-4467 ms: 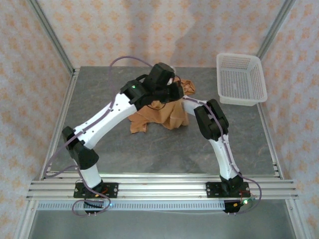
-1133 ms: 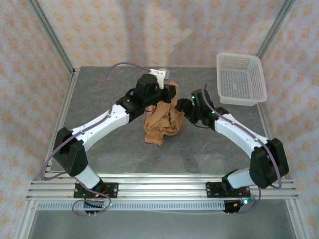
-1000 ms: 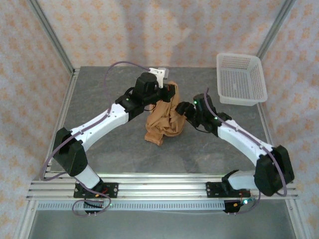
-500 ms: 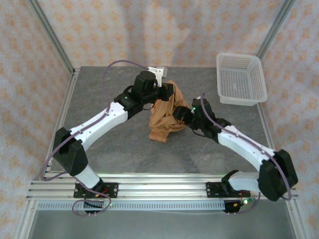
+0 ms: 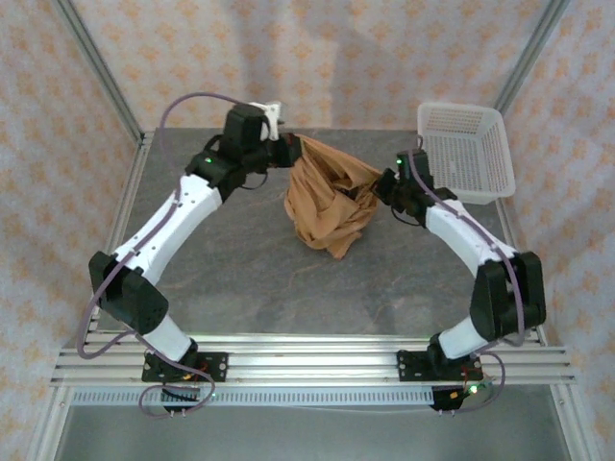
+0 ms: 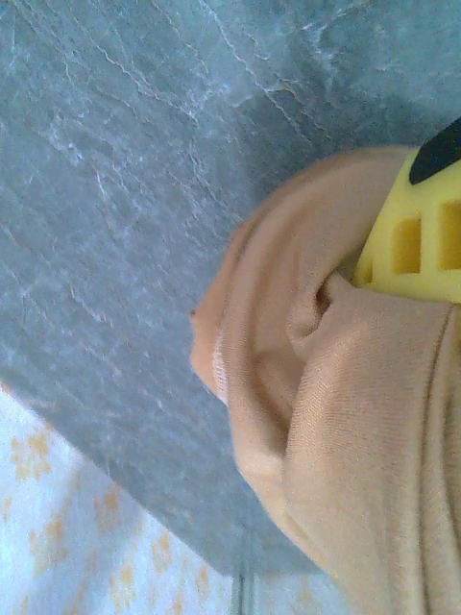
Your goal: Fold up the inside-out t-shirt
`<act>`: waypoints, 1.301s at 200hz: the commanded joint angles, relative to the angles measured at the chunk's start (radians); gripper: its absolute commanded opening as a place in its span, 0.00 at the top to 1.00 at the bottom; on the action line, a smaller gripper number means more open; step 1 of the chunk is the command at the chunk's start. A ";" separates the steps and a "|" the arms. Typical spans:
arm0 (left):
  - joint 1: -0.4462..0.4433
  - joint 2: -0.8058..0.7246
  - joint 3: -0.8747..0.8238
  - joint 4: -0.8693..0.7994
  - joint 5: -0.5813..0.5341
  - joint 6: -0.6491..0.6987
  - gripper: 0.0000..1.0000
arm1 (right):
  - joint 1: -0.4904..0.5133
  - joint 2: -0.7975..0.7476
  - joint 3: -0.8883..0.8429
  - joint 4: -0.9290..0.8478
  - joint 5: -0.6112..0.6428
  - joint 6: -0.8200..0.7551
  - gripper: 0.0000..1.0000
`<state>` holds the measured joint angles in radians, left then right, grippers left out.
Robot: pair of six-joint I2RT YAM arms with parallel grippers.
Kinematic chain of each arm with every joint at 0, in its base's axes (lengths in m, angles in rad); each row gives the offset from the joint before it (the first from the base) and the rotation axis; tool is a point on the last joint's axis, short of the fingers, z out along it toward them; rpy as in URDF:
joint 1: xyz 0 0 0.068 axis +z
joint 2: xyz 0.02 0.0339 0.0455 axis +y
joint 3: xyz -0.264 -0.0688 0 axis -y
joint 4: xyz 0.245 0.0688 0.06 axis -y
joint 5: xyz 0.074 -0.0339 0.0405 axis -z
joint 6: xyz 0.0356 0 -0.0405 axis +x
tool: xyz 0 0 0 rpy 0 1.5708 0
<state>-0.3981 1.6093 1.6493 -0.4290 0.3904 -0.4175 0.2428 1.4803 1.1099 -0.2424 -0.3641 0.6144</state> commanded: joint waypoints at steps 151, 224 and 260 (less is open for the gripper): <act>0.056 0.211 -0.184 0.070 0.140 -0.169 1.00 | -0.109 0.018 -0.021 -0.166 -0.045 -0.032 0.56; 0.030 0.208 -0.154 0.054 0.130 -0.181 1.00 | 0.241 0.088 0.035 -0.154 0.088 -0.176 0.54; 0.030 0.186 -0.163 0.039 0.118 -0.167 1.00 | 0.339 0.264 0.172 -0.197 0.135 -0.211 0.52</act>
<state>-0.3725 1.8397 1.4631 -0.3874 0.5377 -0.5865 0.5365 1.6489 1.1950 -0.4057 -0.3016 0.4572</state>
